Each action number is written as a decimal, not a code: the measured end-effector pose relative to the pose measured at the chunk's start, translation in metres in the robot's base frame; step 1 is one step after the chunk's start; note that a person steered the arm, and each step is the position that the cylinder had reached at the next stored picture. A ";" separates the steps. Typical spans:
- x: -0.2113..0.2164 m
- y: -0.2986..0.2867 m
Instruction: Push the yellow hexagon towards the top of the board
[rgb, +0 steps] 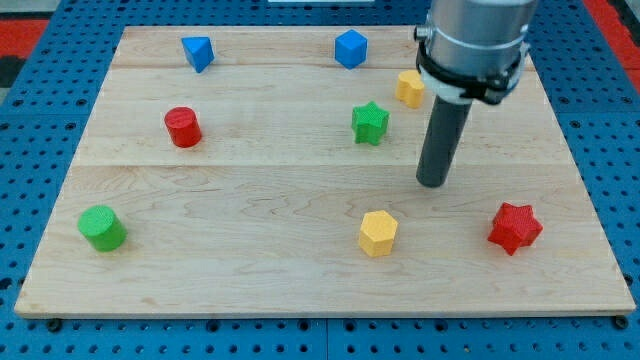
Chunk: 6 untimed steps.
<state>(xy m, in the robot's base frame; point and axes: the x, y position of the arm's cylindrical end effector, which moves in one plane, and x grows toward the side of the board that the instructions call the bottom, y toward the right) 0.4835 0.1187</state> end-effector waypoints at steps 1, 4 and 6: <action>0.046 -0.005; 0.052 -0.120; 0.074 -0.114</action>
<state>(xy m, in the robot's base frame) 0.5578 0.0046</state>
